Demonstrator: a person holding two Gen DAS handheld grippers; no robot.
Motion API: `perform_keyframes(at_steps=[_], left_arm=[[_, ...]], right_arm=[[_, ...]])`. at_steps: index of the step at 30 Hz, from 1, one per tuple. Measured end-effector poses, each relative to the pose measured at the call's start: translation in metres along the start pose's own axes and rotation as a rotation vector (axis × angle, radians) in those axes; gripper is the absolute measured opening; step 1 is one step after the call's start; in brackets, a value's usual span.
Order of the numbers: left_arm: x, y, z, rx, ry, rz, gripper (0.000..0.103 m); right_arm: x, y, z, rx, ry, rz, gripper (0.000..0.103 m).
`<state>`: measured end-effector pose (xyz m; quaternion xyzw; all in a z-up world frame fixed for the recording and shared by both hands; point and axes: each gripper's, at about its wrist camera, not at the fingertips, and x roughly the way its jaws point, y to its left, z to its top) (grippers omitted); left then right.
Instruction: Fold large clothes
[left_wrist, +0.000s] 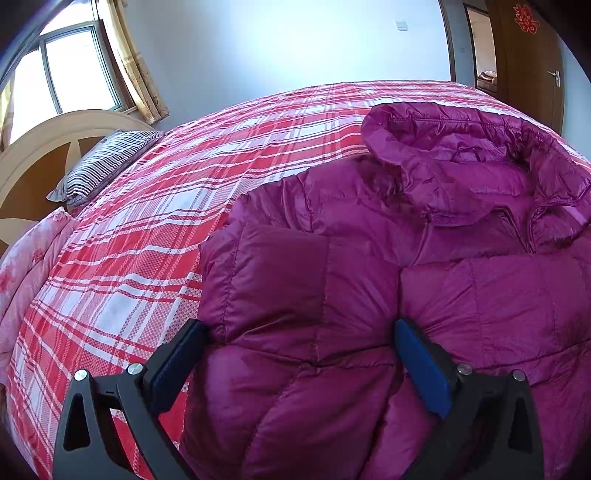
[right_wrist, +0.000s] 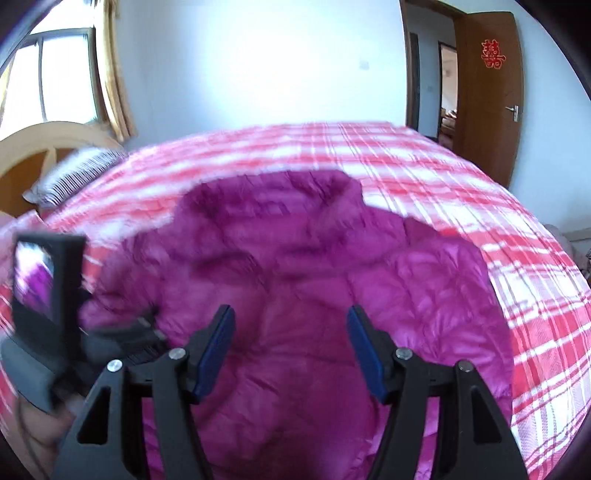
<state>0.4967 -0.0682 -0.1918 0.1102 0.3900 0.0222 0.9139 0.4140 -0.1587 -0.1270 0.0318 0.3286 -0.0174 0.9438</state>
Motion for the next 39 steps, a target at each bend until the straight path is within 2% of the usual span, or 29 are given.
perform_keyframes(at_steps=[4,7,15,25,30,32,35,37,39], left_arm=[[0.0,0.001,0.0,0.001,-0.002,0.002,0.102],[-0.001,0.0,-0.001,0.001,-0.003,0.002,0.102],[-0.002,0.0,-0.001,0.005,-0.005,0.004,0.102],[-0.003,-0.002,-0.002,0.011,-0.006,0.01,0.102],[-0.007,0.007,0.001,-0.02,0.005,-0.015,0.102],[-0.02,0.012,0.003,-0.05,-0.017,-0.025,0.102],[-0.045,0.012,0.007,-0.085,-0.094,-0.04,0.102],[-0.055,0.003,0.009,-0.071,-0.128,-0.055,0.102],[-0.053,-0.012,0.009,-0.028,-0.121,-0.057,0.102]], right_arm=[[0.023,0.011,0.008,-0.026,0.056,0.008,0.058],[0.047,0.009,-0.004,-0.04,0.105,-0.007,0.053],[0.062,0.003,-0.015,-0.037,0.149,-0.004,0.053],[0.066,0.004,-0.019,-0.04,0.152,-0.014,0.053],[0.066,0.005,-0.02,-0.044,0.149,-0.017,0.053],[0.066,0.004,-0.021,-0.041,0.147,-0.014,0.053],[0.067,0.003,-0.021,-0.036,0.145,-0.008,0.054],[0.067,0.002,-0.021,-0.034,0.143,-0.006,0.054],[0.066,0.002,-0.021,-0.031,0.142,-0.003,0.054]])
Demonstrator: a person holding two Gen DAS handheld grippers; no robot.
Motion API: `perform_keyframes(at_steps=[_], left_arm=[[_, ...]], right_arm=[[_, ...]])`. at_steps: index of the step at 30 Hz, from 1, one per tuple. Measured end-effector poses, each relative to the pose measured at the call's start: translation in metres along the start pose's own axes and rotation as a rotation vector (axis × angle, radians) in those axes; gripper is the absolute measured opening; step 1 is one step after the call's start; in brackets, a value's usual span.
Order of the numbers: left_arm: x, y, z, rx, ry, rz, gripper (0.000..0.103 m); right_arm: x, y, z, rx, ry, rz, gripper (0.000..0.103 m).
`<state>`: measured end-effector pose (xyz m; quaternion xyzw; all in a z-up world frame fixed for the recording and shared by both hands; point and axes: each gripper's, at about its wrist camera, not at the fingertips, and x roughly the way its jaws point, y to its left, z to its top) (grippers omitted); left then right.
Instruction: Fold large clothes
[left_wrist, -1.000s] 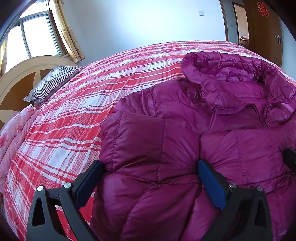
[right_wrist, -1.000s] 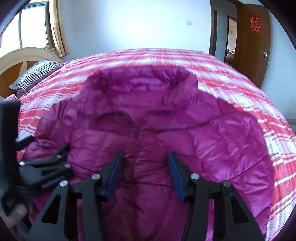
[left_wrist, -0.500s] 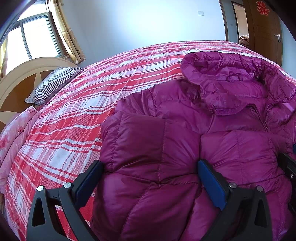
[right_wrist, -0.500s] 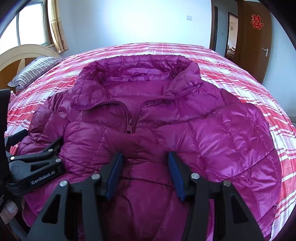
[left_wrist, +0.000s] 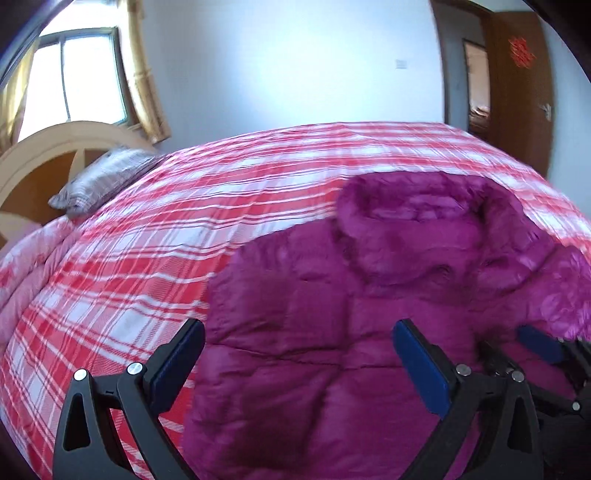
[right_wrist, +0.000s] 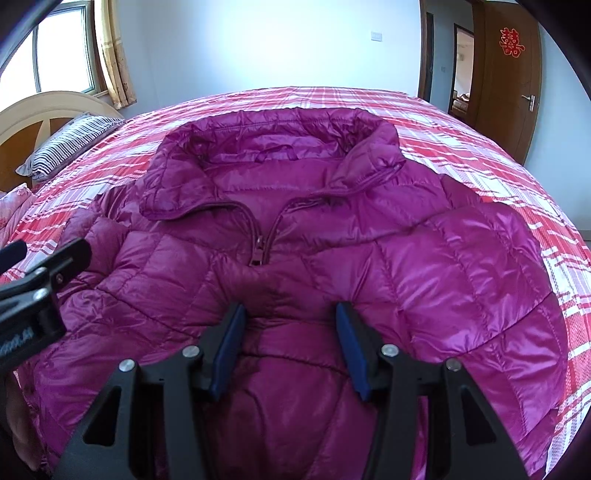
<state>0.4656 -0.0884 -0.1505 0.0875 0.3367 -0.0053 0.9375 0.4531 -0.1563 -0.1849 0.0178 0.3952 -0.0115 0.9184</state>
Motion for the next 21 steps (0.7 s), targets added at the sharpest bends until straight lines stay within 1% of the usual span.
perform_keyframes(at_steps=[1,2,3,4,8,9,11,12,13,14,15,16,18,19,20,21], left_arm=[[0.007,-0.008,-0.004,0.035,0.023,0.019,0.102],[0.012,-0.011,-0.006,0.045,0.033,0.05,0.102],[0.022,-0.014,-0.011,0.056,0.068,0.069,0.102],[0.029,-0.013,-0.013,0.051,0.096,0.051,0.102],[0.04,-0.006,-0.012,0.018,0.132,0.006,0.102],[0.042,-0.001,-0.011,-0.006,0.141,-0.015,0.102],[0.038,0.008,-0.01,-0.048,0.129,-0.061,0.102],[0.03,0.023,-0.009,-0.101,0.1,-0.104,0.102],[0.026,0.036,-0.008,-0.135,0.069,-0.111,0.102],[0.024,0.042,-0.007,-0.145,0.053,-0.087,0.102],[0.03,0.052,-0.003,-0.15,0.051,-0.035,0.102],[0.035,0.06,0.002,-0.162,0.065,-0.029,0.102],[0.052,0.085,0.013,-0.248,0.085,-0.045,0.102],[0.061,0.088,0.015,-0.263,0.106,-0.051,0.102],[0.083,0.085,0.016,-0.214,0.194,-0.017,0.102],[0.095,0.083,0.011,-0.186,0.226,-0.012,0.102]], right_arm=[[0.0,0.0,0.0,0.001,0.0,0.001,0.054],[-0.001,-0.001,0.0,0.003,-0.001,0.003,0.054],[-0.001,-0.002,0.0,0.007,-0.001,0.004,0.053],[-0.001,-0.003,-0.001,0.011,-0.002,0.01,0.053],[-0.002,-0.002,-0.001,0.01,-0.003,0.008,0.053],[-0.002,-0.003,-0.001,0.012,-0.003,0.01,0.053],[-0.003,-0.002,-0.001,0.013,-0.003,0.011,0.053],[-0.003,-0.002,-0.001,0.013,-0.004,0.01,0.053],[-0.003,-0.003,-0.001,0.014,-0.005,0.012,0.053],[-0.003,-0.002,-0.001,0.014,-0.005,0.011,0.053],[-0.003,-0.002,-0.001,0.014,-0.007,0.012,0.053],[-0.004,-0.002,-0.001,0.014,-0.007,0.011,0.053],[-0.004,-0.002,-0.001,0.008,-0.008,0.004,0.053],[-0.004,-0.002,-0.001,0.006,-0.008,0.002,0.054],[-0.004,-0.001,-0.001,0.006,-0.008,0.003,0.054],[-0.004,-0.001,-0.001,0.007,-0.008,0.005,0.054]])
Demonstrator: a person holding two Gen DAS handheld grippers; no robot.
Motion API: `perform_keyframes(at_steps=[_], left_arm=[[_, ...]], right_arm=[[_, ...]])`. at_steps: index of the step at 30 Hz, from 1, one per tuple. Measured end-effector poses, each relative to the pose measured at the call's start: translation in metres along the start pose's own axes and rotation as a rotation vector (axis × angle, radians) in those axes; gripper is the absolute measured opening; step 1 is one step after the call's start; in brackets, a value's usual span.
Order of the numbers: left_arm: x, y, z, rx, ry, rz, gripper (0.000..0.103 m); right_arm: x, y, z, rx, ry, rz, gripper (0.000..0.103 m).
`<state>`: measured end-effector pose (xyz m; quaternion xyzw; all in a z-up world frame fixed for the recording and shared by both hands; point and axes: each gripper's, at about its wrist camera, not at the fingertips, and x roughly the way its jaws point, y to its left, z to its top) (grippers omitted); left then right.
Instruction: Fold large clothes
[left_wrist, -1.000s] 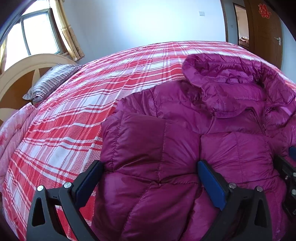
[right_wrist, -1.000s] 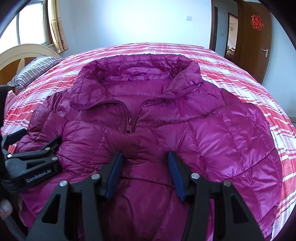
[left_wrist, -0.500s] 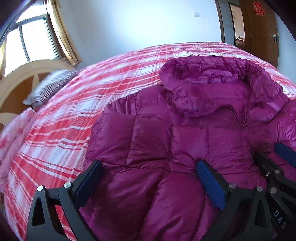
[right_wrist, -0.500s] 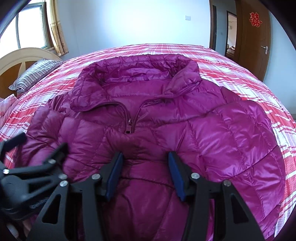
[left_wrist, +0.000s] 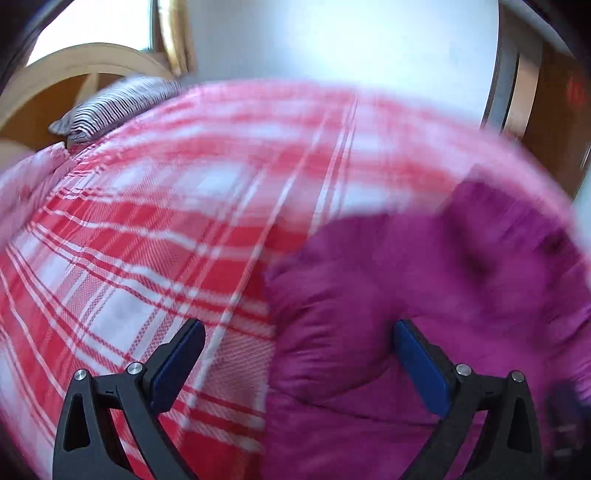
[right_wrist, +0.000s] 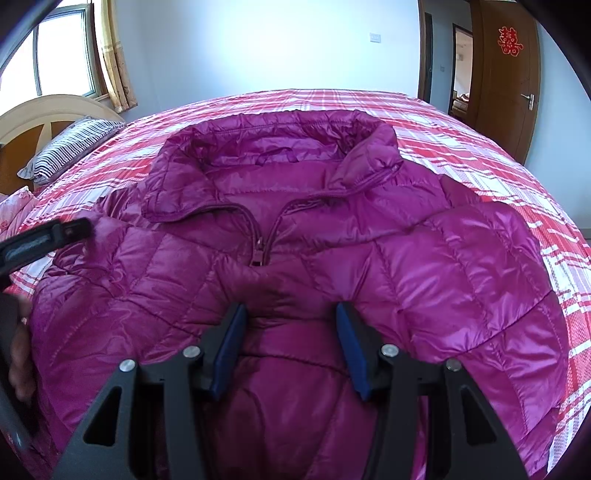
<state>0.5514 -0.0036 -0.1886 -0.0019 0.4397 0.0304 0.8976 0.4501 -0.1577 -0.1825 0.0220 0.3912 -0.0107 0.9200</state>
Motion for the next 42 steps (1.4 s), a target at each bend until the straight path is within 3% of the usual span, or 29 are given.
perform_keyframes(at_steps=[2,7,11,13,14,16,17,19,24,28,31,33,35,36,38,42], left_arm=[[0.006,0.005,-0.002,-0.049,0.004,-0.034,0.102],[0.004,0.013,-0.003,-0.059,-0.011,-0.053,0.102],[-0.043,0.03,-0.009,-0.071,-0.183,-0.032,0.102],[-0.052,0.038,-0.009,-0.068,-0.233,0.029,0.102],[-0.051,0.042,-0.009,-0.06,-0.244,0.099,0.102],[-0.035,0.043,-0.008,-0.035,-0.199,0.183,0.102],[-0.019,0.042,-0.009,-0.014,-0.139,0.22,0.102],[-0.003,0.04,-0.009,0.006,-0.067,0.203,0.102],[-0.005,0.045,-0.008,0.003,-0.059,0.209,0.102],[-0.062,0.04,-0.019,-0.016,-0.174,0.205,0.102],[-0.094,0.012,-0.033,0.049,-0.247,0.184,0.102],[-0.094,-0.012,-0.042,0.12,-0.24,0.17,0.102],[-0.081,-0.028,-0.047,0.174,-0.213,0.202,0.102],[-0.07,-0.032,-0.051,0.176,-0.183,0.216,0.102],[-0.049,-0.03,-0.058,0.167,-0.101,0.175,0.102],[-0.043,-0.024,-0.058,0.143,-0.077,0.136,0.102]], right_arm=[[0.0,0.001,0.0,0.001,-0.001,0.003,0.054],[0.0,0.001,0.0,0.0,-0.002,0.004,0.054],[-0.001,0.0,-0.001,0.003,-0.004,0.008,0.054],[-0.001,-0.001,-0.001,0.004,-0.005,0.009,0.054],[-0.001,0.0,-0.001,0.003,-0.006,0.009,0.054],[-0.001,0.0,-0.001,0.002,-0.006,0.008,0.054],[-0.001,0.0,-0.001,0.003,-0.006,0.009,0.054],[-0.001,0.0,-0.001,0.003,-0.006,0.009,0.054],[-0.001,0.0,-0.001,0.003,-0.006,0.009,0.054],[-0.001,0.0,-0.001,0.003,-0.007,0.01,0.054],[-0.001,0.0,-0.001,0.002,-0.007,0.009,0.054],[-0.001,0.0,-0.001,0.002,-0.007,0.009,0.054],[-0.002,0.001,-0.001,0.004,-0.009,0.012,0.054],[-0.002,0.001,-0.001,0.005,-0.009,0.012,0.054],[-0.002,0.0,-0.001,0.007,-0.01,0.014,0.054],[-0.002,0.001,-0.001,0.007,-0.01,0.014,0.055]])
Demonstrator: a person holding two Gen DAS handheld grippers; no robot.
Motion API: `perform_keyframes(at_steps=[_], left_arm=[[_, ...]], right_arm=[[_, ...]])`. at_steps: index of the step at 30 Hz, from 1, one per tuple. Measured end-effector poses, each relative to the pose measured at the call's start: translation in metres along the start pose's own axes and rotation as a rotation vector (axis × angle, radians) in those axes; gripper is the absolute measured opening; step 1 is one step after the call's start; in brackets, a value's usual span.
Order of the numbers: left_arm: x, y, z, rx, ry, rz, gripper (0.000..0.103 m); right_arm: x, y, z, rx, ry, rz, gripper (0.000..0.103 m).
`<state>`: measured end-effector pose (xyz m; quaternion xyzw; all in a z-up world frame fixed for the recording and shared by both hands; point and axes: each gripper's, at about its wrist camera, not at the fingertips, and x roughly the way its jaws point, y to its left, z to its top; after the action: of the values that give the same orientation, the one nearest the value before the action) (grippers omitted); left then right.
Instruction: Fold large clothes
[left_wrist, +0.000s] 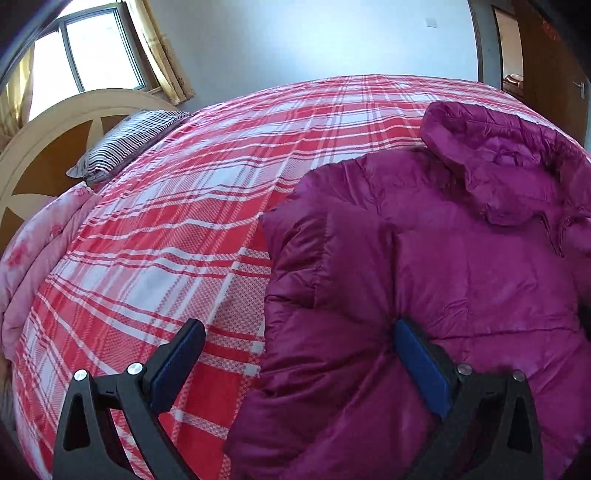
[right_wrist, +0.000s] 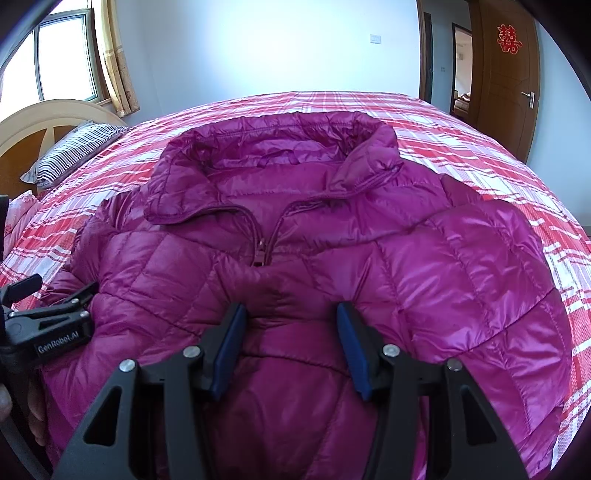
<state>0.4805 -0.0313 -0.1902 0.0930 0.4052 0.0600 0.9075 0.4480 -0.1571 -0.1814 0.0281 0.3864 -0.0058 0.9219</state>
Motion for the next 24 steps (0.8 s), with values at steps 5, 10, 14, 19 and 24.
perform_keyframes(at_steps=[5,10,14,19,24], left_arm=[[0.003,0.004,-0.003,-0.027,0.005,-0.034,0.102],[-0.006,0.017,0.0,-0.062,0.005,-0.081,0.102],[-0.045,0.03,0.01,-0.074,-0.097,-0.074,0.102],[-0.083,0.008,0.05,0.008,-0.2,-0.172,0.102],[-0.077,-0.034,0.093,0.14,-0.244,-0.155,0.102]], right_arm=[[-0.001,0.0,0.0,-0.003,0.0,-0.004,0.055],[0.0,0.002,0.0,-0.008,0.001,-0.008,0.055],[0.0,0.002,0.003,-0.02,0.011,0.002,0.057],[-0.019,-0.006,0.007,0.017,-0.024,0.11,0.081],[-0.027,-0.016,0.006,0.077,-0.066,0.186,0.085]])
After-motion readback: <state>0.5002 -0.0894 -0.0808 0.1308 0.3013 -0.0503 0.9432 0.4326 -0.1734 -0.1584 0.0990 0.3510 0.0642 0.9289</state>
